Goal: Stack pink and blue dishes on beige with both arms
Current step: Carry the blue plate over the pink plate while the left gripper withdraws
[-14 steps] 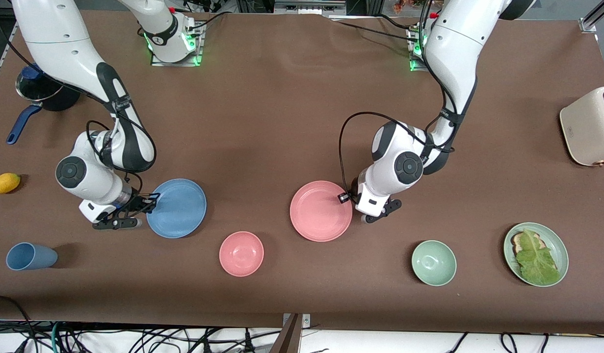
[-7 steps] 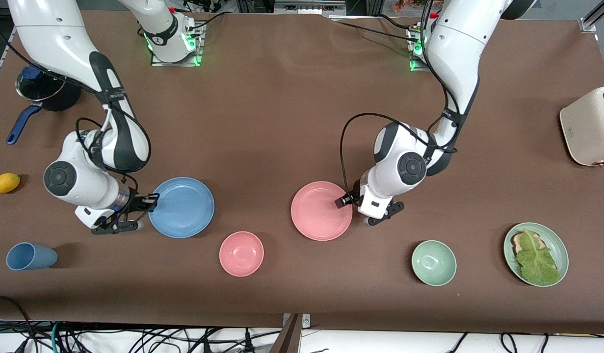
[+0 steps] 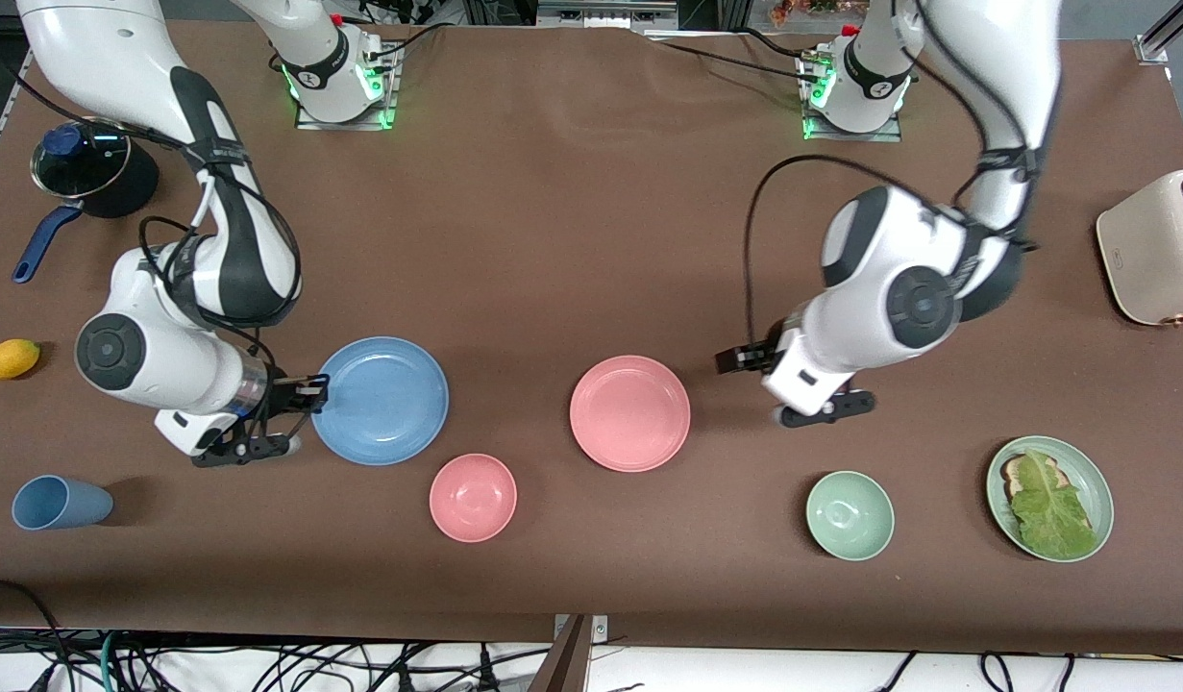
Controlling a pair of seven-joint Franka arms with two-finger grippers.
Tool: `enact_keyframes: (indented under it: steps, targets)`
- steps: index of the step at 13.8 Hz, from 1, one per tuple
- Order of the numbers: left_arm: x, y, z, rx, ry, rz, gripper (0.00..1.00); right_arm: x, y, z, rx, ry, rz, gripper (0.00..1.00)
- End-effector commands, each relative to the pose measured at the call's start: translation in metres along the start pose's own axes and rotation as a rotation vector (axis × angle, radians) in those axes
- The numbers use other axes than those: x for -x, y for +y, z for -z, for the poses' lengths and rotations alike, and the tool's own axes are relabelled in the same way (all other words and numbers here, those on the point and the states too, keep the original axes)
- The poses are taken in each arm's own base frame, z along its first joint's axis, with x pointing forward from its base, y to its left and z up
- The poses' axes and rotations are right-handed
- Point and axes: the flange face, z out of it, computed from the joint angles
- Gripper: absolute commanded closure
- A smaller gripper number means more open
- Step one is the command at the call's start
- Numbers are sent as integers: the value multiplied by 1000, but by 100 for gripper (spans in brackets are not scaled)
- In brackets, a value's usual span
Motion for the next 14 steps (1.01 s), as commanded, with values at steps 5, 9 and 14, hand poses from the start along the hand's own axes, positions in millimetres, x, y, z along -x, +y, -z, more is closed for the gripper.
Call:
enact_keyframes:
  steps: [5,9,14]
  targets:
    - [7,-106,99,-171,27,-308,0,15,-160,-9,-35,33,-186,100]
    - [11,-157,134,-160,44,-247,0,26,-230,-32,-61,73,-291,100]
    - [41,-213,212,-129,163,-159,0,30,-302,-56,-86,136,-403,100]
